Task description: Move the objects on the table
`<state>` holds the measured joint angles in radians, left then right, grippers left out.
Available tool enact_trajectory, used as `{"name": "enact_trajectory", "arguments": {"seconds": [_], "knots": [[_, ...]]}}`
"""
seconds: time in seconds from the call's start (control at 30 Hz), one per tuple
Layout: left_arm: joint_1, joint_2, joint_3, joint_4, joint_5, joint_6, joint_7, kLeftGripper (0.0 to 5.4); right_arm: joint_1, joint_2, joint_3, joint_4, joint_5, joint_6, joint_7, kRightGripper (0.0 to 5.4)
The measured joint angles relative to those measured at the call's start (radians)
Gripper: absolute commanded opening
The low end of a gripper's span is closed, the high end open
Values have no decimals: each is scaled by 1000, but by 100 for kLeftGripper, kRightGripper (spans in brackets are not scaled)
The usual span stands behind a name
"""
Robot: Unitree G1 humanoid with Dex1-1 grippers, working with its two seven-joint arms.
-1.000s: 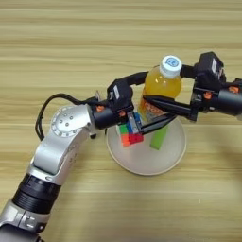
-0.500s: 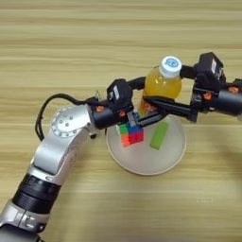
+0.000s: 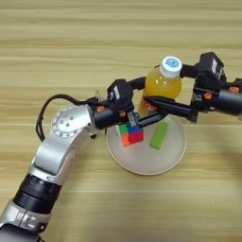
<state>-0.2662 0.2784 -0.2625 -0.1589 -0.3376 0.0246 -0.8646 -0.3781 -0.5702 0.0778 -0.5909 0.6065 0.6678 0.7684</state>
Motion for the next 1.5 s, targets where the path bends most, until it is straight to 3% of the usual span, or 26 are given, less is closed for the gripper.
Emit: {"name": "enact_trajectory", "arguments": {"seconds": [0.23, 0.43, 0.57, 0.73, 0.87, 1.03, 1.2, 1.5], "knots": [[1, -9, 4, 13, 16, -2, 2, 338, 0, 4, 0, 0, 0, -25, -1, 540], [1, -13, 23, 21, 16, -11, 6, 338, -5, 35, -41, 0, 35, -52, -9, 540], [3, -17, 40, 35, 17, -16, 20, 338, -9, 89, -101, 9, 78, -113, -36, 540], [6, -32, 107, 77, 17, -38, 82, 338, 2, 135, -184, 55, 124, -185, -59, 540], [1, -41, 149, 123, 27, -58, 143, 338, 33, 147, -198, 100, 128, -228, -55, 540], [-44, -54, 205, 249, 100, -108, 261, 338, 56, 162, -193, 205, 80, -294, -45, 540], [-106, -65, 217, 390, 170, -154, 330, 338, 73, 193, -153, 246, 23, -337, -50, 540], [-250, -111, 219, 637, 230, -201, 416, 338, 76, 246, -110, 278, -11, -362, -74, 540]]}}
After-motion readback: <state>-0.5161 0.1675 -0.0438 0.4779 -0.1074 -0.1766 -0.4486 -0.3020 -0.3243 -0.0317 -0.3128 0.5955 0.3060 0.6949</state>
